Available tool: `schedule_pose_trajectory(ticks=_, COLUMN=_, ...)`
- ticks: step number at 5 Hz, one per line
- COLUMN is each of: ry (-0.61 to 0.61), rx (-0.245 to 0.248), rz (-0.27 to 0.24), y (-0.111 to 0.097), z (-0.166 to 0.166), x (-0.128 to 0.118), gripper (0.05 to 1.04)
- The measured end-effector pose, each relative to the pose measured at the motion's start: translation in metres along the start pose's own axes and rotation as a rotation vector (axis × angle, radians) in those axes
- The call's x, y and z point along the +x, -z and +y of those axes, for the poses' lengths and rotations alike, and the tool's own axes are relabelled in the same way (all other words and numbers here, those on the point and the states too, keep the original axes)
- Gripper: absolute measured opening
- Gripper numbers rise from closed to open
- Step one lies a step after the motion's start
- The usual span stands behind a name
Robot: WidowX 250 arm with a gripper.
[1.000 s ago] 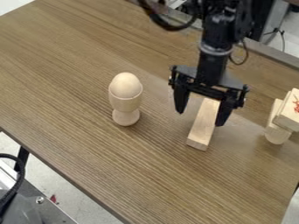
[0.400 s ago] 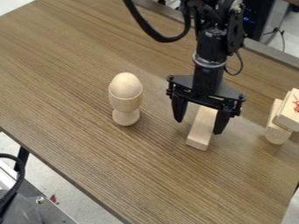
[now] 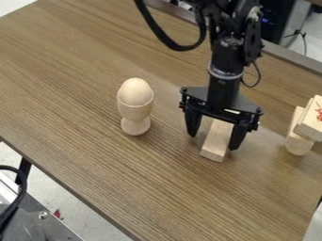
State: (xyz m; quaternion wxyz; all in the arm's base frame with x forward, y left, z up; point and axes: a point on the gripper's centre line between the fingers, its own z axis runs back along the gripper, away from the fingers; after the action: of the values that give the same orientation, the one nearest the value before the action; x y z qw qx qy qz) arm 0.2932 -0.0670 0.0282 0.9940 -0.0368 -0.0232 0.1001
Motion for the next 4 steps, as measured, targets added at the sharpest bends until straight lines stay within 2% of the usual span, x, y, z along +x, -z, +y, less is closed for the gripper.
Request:
schedule_pose_trajectory(ticks=1, ry=0.000, rx=0.003, rz=-0.001, y=0.008, z=-0.003, x=0.008, gripper=0.950)
schedule_pose_trajectory(ticks=2, ry=-0.012, rx=0.002, rz=-0.012, y=0.011, z=-0.007, x=0.019, gripper=0.667)
schedule_pose_trajectory(ticks=3, ry=-0.016, rx=0.004, rz=-0.014, y=0.010, z=-0.007, x=0.020, gripper=0.566)
schedule_pose_trajectory(ticks=4, ry=-0.025, rx=0.007, rz=-0.024, y=-0.001, z=-0.009, x=0.026, gripper=0.565)
